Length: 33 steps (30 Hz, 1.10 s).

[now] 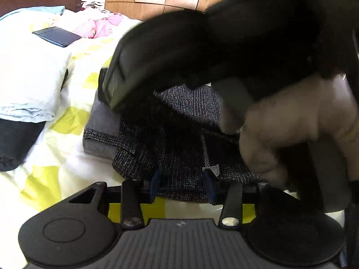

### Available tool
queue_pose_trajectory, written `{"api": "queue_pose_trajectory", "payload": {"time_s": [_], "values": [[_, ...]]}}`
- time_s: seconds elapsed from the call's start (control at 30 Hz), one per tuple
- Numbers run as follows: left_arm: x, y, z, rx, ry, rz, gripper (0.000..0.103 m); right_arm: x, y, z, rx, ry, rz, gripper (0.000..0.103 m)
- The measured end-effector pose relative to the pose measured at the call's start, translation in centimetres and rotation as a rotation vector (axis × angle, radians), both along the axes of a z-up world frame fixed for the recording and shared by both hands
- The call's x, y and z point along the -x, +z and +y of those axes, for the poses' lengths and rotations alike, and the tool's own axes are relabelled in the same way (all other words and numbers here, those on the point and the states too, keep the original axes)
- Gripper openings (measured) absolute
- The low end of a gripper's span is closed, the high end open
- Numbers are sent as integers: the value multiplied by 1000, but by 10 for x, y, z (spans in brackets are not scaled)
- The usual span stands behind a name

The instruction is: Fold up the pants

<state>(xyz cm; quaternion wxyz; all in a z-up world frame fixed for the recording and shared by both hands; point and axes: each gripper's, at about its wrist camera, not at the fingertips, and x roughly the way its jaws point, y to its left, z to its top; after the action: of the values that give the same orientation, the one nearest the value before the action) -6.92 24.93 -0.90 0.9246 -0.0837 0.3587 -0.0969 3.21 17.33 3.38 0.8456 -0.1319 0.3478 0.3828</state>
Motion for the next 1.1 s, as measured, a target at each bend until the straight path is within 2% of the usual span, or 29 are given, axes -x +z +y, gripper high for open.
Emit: {"api": "queue_pose_trajectory", "payload": {"time_s": [0.13, 0.2, 0.27, 0.37, 0.43, 0.57, 0.6, 0.7, 0.77, 0.87, 0.97, 1.03, 1.1], "values": [[-1, -2, -1, -15, 4, 6, 55, 14, 20, -5, -42, 46, -113, 8], [-1, -2, -3, -20, 2, 6, 55, 12, 22, -5, -55, 73, -90, 8], [-2, -2, -4, -17, 3, 10, 55, 11, 12, 3, 4, 122, -87, 8], [-2, -2, -5, -24, -3, 10, 55, 6, -13, 14, 94, 183, 5, 12], [1, -2, -7, -35, -11, 14, 55, 5, -17, 12, 69, 189, 42, 22], [11, -2, -11, -53, -5, 49, 55, 4, -3, -7, -59, 210, 156, 30], [15, -1, -10, -59, 1, 49, 55, 6, 3, -14, -82, 225, 160, 33], [29, 10, -6, -70, 11, 41, 55, 14, 20, -40, -149, 226, 165, 32], [35, 22, -4, -105, 30, 25, 55, 13, 31, -64, -172, 180, 155, 32], [34, 41, -1, -135, 48, -27, 55, 6, 41, -116, -163, 39, 145, 35], [11, 53, -6, -153, 36, -101, 56, -2, 37, -185, -114, -167, 130, 35], [-12, 53, -21, -177, 12, -137, 56, -6, 32, -236, -76, -342, 128, 35], [-34, 48, -35, -179, -11, -159, 56, -6, 25, -286, -87, -493, 143, 37]]}}
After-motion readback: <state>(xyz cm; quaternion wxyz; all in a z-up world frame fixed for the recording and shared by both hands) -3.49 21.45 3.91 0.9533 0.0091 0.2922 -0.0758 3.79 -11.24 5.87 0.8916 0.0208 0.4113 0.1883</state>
